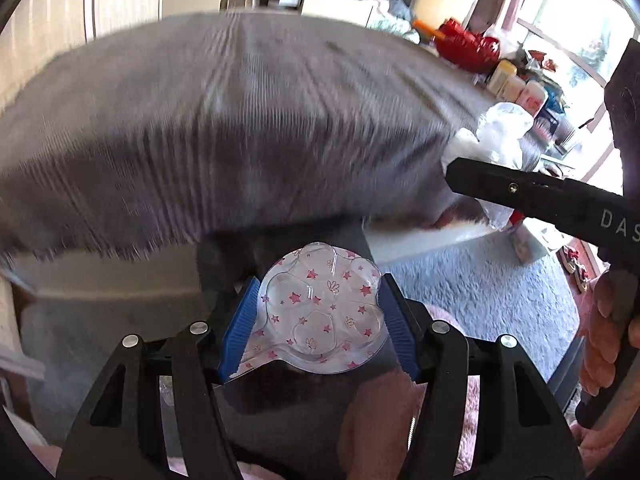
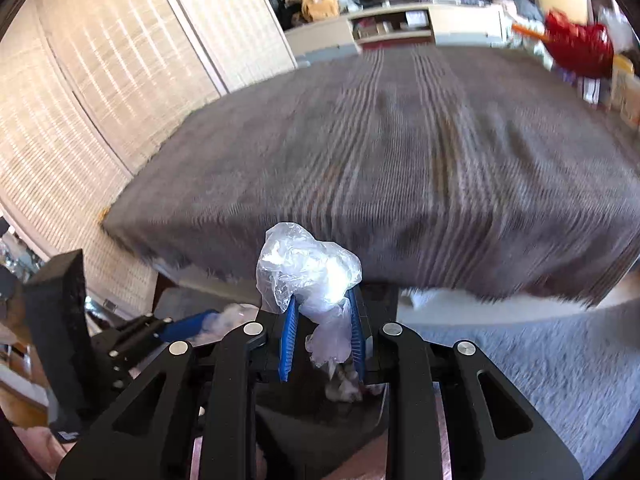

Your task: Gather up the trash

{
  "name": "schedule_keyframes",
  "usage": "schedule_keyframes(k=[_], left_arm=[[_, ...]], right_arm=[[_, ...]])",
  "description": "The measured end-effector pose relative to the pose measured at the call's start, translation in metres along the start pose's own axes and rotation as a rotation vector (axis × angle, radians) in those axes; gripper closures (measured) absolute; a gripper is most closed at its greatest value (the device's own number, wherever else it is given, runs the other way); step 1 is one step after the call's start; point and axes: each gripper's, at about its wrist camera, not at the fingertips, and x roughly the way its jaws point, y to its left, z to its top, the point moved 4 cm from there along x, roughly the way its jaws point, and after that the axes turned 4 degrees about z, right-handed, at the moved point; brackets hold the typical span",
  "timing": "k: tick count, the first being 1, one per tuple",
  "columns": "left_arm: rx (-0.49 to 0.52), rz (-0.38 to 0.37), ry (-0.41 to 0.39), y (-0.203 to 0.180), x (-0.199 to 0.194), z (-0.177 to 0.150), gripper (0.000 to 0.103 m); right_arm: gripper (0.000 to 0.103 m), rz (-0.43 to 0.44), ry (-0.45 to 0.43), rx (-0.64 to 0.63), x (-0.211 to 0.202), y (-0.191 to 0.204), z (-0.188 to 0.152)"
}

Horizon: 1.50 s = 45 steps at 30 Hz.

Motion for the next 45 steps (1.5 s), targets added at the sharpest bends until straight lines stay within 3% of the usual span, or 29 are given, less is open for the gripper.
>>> schedule_keyframes(k=[12,24,26,28,32,36,40,45], left_arm=[[-0.021,0.022,0.122,0.017,0.047,-0.03,0.045],[-0.049,-0.004,0.161,0.027,0.06,-0.035,0.044],[-0.058,-0.018,0.163,0.027,0.061,-0.035,0.044],[-0.064,-0.023,0.164,0.028,0.061,-0.035,0.039],[-0.062,-0.011,0.152,0.027,0.058,-0.032,0.024],[-0.065,-0.003,0.135,0.024,0.048,-0.027,0.012],[-0.075,0.006,0.119,0.025,0.043,-0.023,0.008],[-0.081,0.017,0.106,0.028,0.035,-0.02,0.008]], right_arm=[[0.079,0.002,0.169,0.029,0.059,-0.002,-0.039],[0.075,0.001,0.214,0.056,0.078,-0.004,-0.029],[0.07,-0.005,0.214,0.053,0.078,-0.004,-0.026],[0.057,-0.01,0.209,0.053,0.077,-0.003,-0.024],[0.052,-0.02,0.195,0.05,0.072,-0.004,-0.021],[0.029,-0.034,0.163,0.039,0.061,-0.004,-0.017],[0.008,-0.04,0.135,0.029,0.051,-0.005,-0.014],[0.003,-0.019,0.094,0.04,0.035,-0.006,-0.007]])
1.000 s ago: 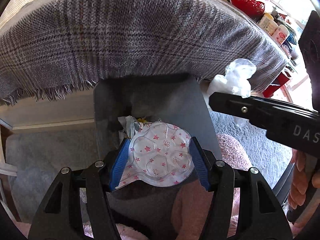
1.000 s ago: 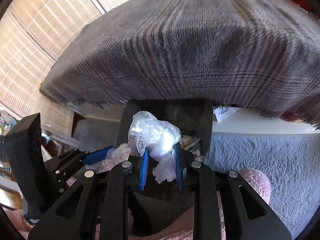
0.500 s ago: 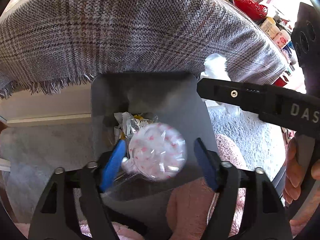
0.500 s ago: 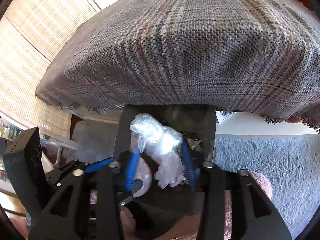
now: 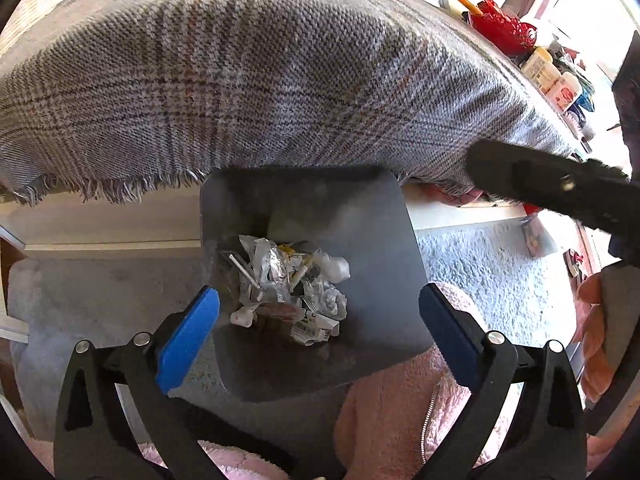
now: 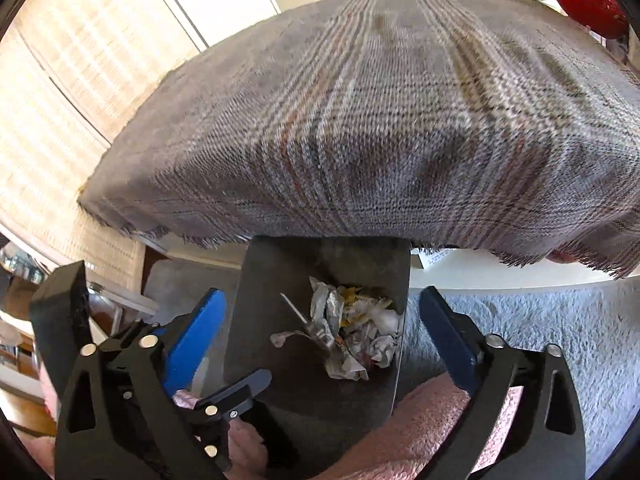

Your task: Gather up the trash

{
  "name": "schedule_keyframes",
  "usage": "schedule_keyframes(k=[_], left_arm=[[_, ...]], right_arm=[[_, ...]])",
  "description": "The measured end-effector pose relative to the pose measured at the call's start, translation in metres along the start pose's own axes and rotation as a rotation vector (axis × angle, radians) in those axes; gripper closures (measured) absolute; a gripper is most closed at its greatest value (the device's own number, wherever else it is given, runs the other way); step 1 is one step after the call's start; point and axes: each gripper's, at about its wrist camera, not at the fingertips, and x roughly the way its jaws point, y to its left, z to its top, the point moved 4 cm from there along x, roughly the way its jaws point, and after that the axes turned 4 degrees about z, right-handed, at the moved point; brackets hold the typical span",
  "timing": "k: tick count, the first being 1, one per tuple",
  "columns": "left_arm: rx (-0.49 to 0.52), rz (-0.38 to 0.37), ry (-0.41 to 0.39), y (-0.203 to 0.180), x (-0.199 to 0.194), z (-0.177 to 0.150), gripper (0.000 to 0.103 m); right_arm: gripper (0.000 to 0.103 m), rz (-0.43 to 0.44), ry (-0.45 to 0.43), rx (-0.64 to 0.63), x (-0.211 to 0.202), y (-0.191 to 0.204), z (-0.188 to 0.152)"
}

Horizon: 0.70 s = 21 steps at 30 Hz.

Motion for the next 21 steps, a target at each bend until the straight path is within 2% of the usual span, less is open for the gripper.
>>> schedule_keyframes(k=[5,10,12,16,21], left_arm=[[0.009,0.03,-0.085,0.001,-0.029,0.012,0.008],[0.049,0.091,-0.256,0.002,-0.085,0.044,0.008],[0.064,0.122,-0.357,0.002,-0.115,0.063,0.008],[0.1,0.16,-0.512,-0.003,-0.162,0.095,0.008],[0.104,0.178,-0.617,-0.006,-0.196,0.125,0.008]], right_arm=[[0.003,-0.035,-0.099,-0.002,-0.031,-0.008,0.011],[0.003,-0.15,-0.258,-0.024,-0.075,-0.014,0.028],[0.003,-0.214,-0.342,-0.058,-0.097,-0.013,0.037],[0.003,-0.261,-0.491,-0.095,-0.135,-0.008,0.057],[0.003,-0.313,-0.648,-0.107,-0.173,-0.005,0.074]])
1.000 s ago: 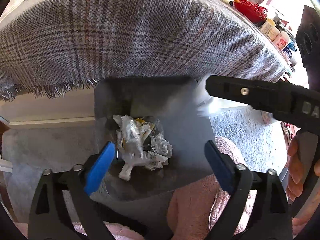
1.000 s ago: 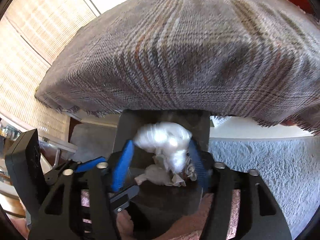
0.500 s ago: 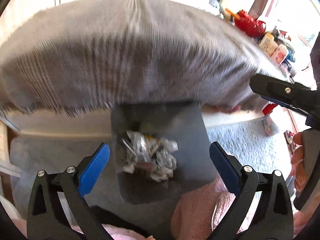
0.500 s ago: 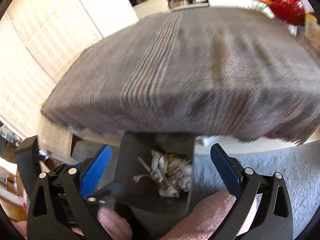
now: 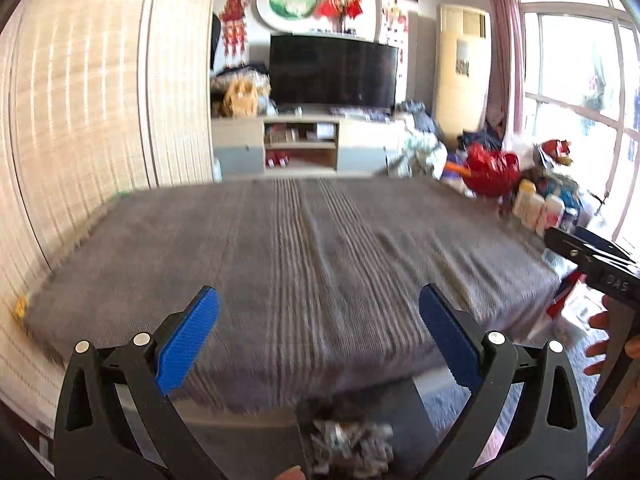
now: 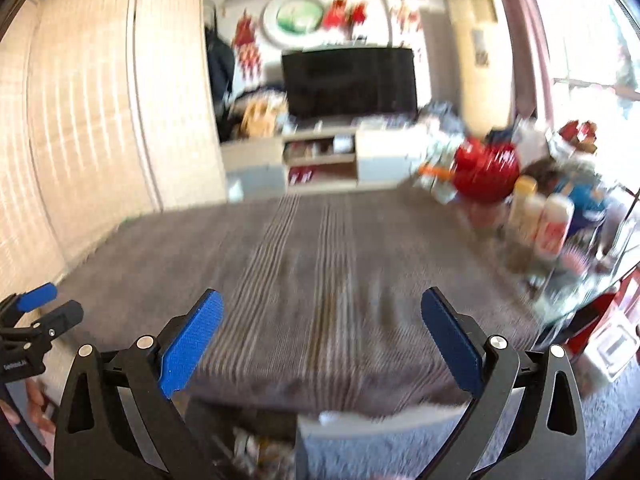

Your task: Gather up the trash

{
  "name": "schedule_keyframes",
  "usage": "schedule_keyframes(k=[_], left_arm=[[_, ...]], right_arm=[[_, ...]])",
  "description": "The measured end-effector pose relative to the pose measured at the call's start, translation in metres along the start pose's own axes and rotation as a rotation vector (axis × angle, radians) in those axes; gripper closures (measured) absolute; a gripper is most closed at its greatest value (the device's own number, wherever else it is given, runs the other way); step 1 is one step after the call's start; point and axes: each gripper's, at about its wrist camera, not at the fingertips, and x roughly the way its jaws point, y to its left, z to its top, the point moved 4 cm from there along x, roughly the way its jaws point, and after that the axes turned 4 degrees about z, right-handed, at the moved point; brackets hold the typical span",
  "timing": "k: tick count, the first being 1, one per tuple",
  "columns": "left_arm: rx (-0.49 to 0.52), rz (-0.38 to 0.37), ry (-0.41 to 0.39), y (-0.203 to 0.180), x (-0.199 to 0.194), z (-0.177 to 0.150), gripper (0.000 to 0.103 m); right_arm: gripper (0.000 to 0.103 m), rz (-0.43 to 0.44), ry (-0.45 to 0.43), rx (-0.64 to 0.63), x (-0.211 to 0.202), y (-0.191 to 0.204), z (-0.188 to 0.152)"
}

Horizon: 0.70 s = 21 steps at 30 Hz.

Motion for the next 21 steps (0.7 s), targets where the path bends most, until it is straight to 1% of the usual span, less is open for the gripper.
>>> schedule_keyframes(k=[2,4,10,16,21], left_arm=[[0.0,0.035,-0.054,0.005,-0.003,0.017,0.008],[0.004,0.06,-0.088,0.008,-0.004,0.028,0.008],[0.009,0.104,-0.161,0.015,-0.007,0.052,0.008],[0.011,0.108,-0.178,0.02,-0.005,0.055,0.008],[0.01,0.115,-0.182,0.026,-0.005,0.051,0.008]], right_arm=[[0.003,-0.008,-0.047,0.001,-0.006,-0.002,0.014],[0.003,-0.014,-0.081,0.0,-0.01,-0.002,0.024],[0.003,-0.034,-0.146,-0.019,-0.019,0.001,0.042],[0.003,-0.054,-0.161,-0.018,-0.019,0.009,0.04],[0.003,-0.065,-0.145,-0.018,-0.01,0.015,0.036]])
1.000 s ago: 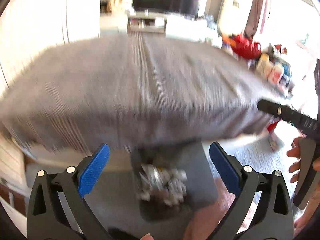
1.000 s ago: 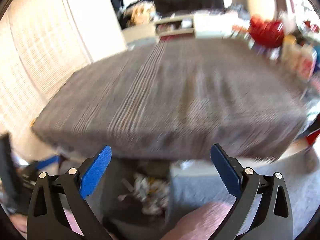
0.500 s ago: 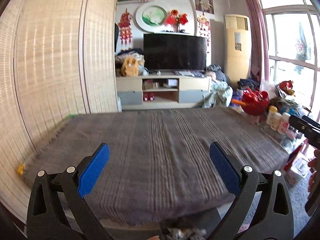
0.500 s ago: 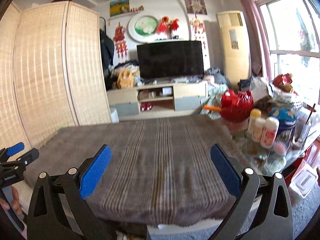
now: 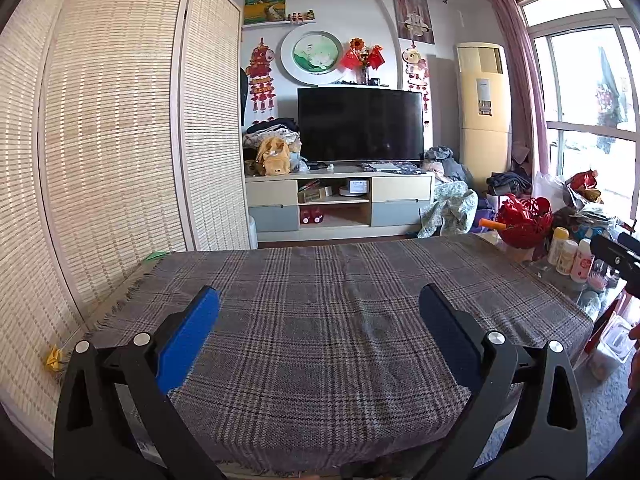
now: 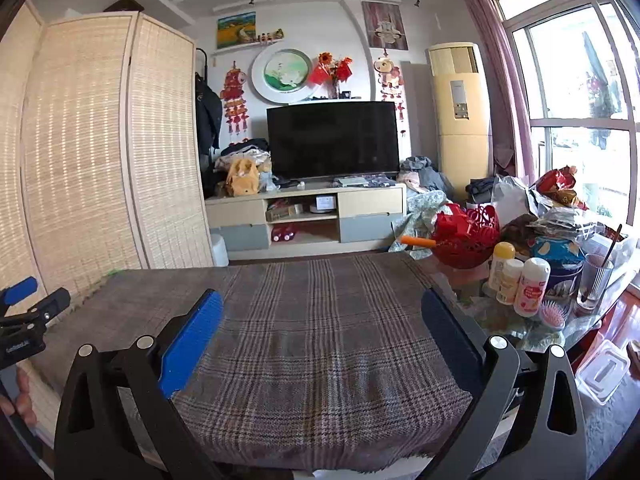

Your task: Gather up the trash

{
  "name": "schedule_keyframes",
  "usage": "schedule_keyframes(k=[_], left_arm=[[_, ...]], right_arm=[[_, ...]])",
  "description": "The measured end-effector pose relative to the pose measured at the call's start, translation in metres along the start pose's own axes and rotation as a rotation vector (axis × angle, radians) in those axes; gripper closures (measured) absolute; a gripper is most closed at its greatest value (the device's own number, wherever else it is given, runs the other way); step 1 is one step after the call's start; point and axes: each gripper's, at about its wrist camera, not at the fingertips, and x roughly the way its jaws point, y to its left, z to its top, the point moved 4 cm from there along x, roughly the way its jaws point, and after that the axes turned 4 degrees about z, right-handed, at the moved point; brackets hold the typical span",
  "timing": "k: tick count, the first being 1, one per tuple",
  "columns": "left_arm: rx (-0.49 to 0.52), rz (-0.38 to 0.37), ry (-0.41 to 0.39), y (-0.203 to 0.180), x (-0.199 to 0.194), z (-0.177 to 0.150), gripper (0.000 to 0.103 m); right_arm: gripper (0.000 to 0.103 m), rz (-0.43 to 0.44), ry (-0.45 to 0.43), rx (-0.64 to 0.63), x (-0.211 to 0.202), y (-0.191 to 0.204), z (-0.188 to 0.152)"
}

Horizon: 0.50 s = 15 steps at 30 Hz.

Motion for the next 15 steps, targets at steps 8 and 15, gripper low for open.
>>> schedule_keyframes(k=[8,15], left_arm=[[0.017,-0.006,0.008,0.006,0.001,-0.01,0.008],[0.017,-0.003,0.014,0.009,0.001,-0.012,0.008]], right_arm=[[0.003,0.0,0.019,0.007,0.006,0.013,-0.006],[0.003,0.005,0.029,0.003,0.011,0.019,-0.007]])
